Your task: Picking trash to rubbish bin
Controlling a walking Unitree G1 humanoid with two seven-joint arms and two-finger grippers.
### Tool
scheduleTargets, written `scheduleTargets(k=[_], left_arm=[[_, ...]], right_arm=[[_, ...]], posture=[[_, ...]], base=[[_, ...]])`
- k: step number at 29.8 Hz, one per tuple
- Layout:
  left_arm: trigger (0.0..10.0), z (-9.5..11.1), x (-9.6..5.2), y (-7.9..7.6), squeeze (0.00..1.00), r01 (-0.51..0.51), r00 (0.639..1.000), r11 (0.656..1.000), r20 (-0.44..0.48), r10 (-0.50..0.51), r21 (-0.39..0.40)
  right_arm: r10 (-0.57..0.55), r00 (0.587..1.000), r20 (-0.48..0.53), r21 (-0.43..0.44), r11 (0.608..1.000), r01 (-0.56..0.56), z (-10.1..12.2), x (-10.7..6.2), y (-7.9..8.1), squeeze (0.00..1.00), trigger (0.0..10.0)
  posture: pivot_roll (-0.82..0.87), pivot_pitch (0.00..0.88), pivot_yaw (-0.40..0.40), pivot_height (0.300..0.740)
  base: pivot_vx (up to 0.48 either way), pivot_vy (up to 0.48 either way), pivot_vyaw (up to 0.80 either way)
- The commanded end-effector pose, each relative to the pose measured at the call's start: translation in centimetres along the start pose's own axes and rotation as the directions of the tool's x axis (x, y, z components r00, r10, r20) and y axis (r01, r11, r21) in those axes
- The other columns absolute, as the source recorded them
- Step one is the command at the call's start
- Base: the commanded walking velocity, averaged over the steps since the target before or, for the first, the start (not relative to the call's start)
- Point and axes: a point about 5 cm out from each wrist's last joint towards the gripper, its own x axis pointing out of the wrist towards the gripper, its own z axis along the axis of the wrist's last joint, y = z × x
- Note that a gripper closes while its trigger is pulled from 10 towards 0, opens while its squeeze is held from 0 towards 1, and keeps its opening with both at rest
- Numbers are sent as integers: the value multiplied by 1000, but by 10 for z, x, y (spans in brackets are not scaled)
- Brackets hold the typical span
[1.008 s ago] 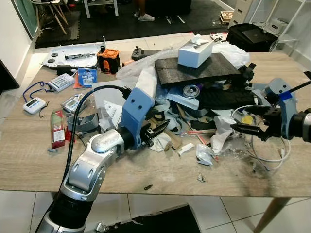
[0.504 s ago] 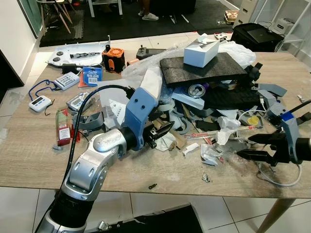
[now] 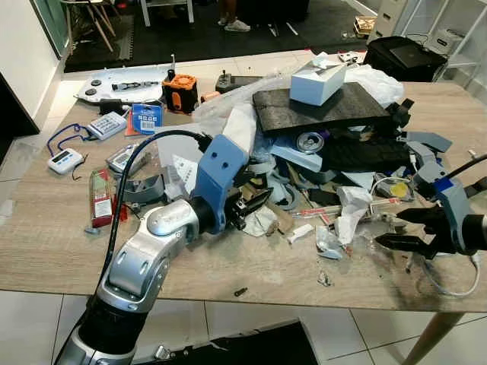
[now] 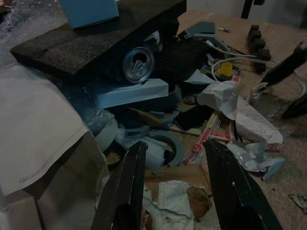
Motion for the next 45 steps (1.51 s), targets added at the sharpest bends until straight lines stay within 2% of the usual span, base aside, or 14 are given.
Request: scheduleTargets(k=[1,6,14,15,16,17,26,40,42,43,45], left_arm=[[10000,-2,0,-4,0,24,1000,1000,-14,-24,5],[10000,-2,1,-4,0,28,999,1000,-18,-27,12],[10000,-2,1,-4,0,29,999,1000,-20,-29,13],[10000,-2,2,-4,0,29,999,1000,-20,-29,13],[10000,-2,2,-4,0,29,999,1000,-20,-29,13],[10000,-2,2,-4,0,29,999,1000,-21,-29,12],[10000,-2,2,-4,0,33,999,999,-23,-33,11],[10000,-2,3,-4,0,36,999,999,-23,-36,12],[10000,-1,4,-3,0,33,999,999,-20,-33,12],[10000,0,4,-2,0,30,999,999,-17,-30,12],[10000,1,3,-1,0,30,999,999,-14,-29,12]], right_arm=[[10,999,-41,30,1000,-8,-14,10,5,0,10000],[26,998,-59,57,998,-23,-27,22,13,0,10000],[13,997,-77,74,997,-8,-37,30,15,0,10000],[9,997,-74,92,996,-2,-37,31,15,0,2902],[9,997,-74,92,996,-2,-37,31,15,0,2902],[13,997,-70,107,994,-5,-37,32,15,0,0],[42,998,-52,179,983,-32,-38,34,16,0,0],[4,1000,-8,237,972,-2,-35,26,8,0,0],[-2,999,49,264,965,-11,-28,23,4,0,0],[-14,990,138,294,955,-27,-14,15,-1,0,0],[-18,971,240,305,951,-58,3,3,-8,0,0]], posture=[[146,149,40,740],[146,149,40,740],[146,149,40,740],[146,149,40,740],[146,149,40,740],[146,149,40,740],[146,149,40,740],[145,148,52,740],[141,146,53,740],[141,146,53,740],[141,146,53,740]], base=[[0,0,0],[0,0,0],[0,0,0],[0,0,0],[0,0,0],[0,0,0],[0,0,0],[0,0,0],[0,0,0],[0,0,0],[0,0,0]])
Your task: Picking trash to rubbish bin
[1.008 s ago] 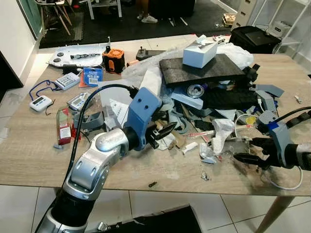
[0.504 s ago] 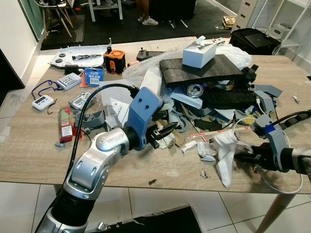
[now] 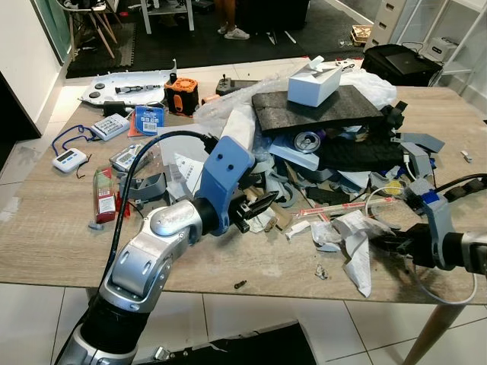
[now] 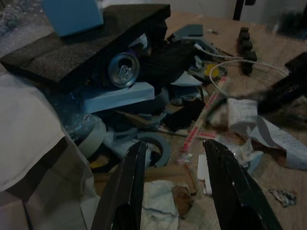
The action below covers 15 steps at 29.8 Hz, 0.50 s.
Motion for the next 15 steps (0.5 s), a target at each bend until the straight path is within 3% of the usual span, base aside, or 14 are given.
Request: scheduleTargets(k=[1,7,10,12,15], left_arm=[[10000,0,0,0,0,9,1000,1000,-11,-9,5],[10000,0,1,1,0,10,1000,1000,-8,-10,3],[10000,1,2,1,0,13,1000,1000,-2,-13,3],[10000,1,2,1,0,14,1000,1000,-1,-14,3],[10000,1,3,2,0,13,1000,1000,3,-13,1]], right_arm=[[23,994,102,18,1000,-25,20,-13,-1,0,0],[68,962,263,19,997,-76,57,-34,0,0,0],[128,898,422,4,990,-143,93,-54,6,0,0],[136,890,436,4,988,-153,95,-56,7,0,0],[202,797,570,-20,972,-232,124,-72,18,0,0]], posture=[[141,146,53,740],[140,141,51,740],[135,135,52,740],[135,135,52,740],[130,130,55,740]], base=[[0,0,0],[0,0,0],[0,0,0],[0,0,0],[0,0,0]])
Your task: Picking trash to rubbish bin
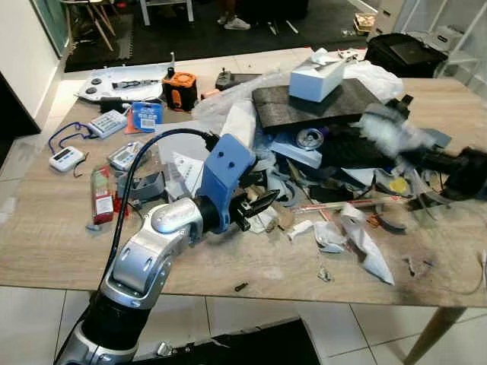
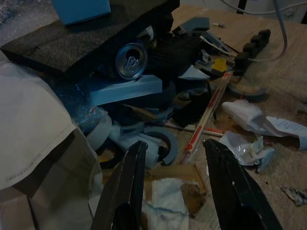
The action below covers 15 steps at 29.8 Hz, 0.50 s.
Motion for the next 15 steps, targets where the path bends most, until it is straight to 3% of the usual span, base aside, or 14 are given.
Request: scheduleTargets(k=[1,8,12,15], left_arm=[[10000,1,1,0,0,12,1000,1000,5,-12,5],[10000,3,2,4,0,-9,1000,1000,22,9,-12],[10000,3,3,5,0,-11,1000,1000,27,12,-16],[10000,2,6,5,0,-9,1000,1000,29,10,-16]], right_arm=[[39,997,71,-3,999,-38,16,-2,8,0,0],[130,939,317,-18,991,-131,64,-4,24,0,0],[119,906,407,-63,993,-102,81,-8,25,0,0],[85,857,508,-103,994,-38,104,-13,25,0,0]], posture=[[130,130,55,740],[119,110,67,740],[119,110,67,740],[102,93,79,740]], base=[[0,0,0],[0,0,0],[0,0,0],[0,0,0]])
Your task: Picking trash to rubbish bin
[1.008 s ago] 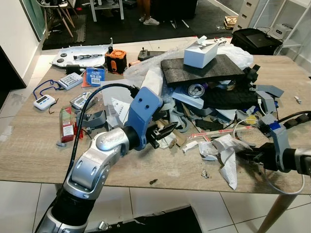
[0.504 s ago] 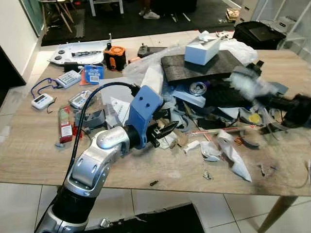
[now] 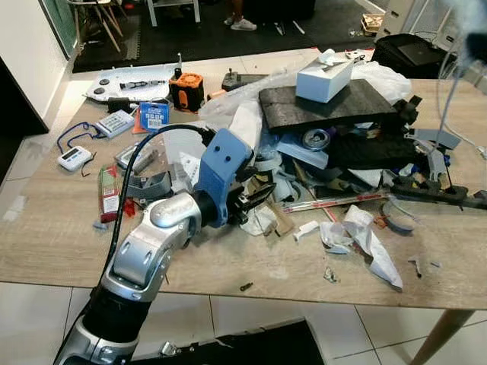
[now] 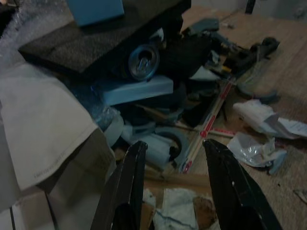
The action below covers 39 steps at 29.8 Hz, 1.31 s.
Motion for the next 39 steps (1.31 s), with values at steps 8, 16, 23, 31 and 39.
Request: scheduleTargets(k=[8,16,23,31,39], left_arm=[[10000,2,4,3,0,-13,1000,1000,24,13,-7],[10000,2,2,5,0,-30,999,999,36,30,-20],[10000,6,2,16,0,-113,991,993,66,115,-37],[10000,12,1,24,0,-174,979,983,99,180,-65],[10000,19,-5,39,0,-313,937,944,132,325,-103]], right_arm=[[-92,929,358,-121,982,144,67,9,4,0,0],[-32,833,552,-24,998,54,99,10,16,0,0],[-74,815,575,-53,990,127,109,9,16,0,0],[-203,849,488,-257,896,362,107,22,19,0,0],[-226,936,271,-557,756,344,24,65,48,0,0]], posture=[[99,88,71,740],[101,85,63,740],[101,85,63,740],[93,71,64,740],[88,57,67,740]], base=[[0,0,0],[0,0,0],[0,0,0],[0,0,0],[0,0,0]])
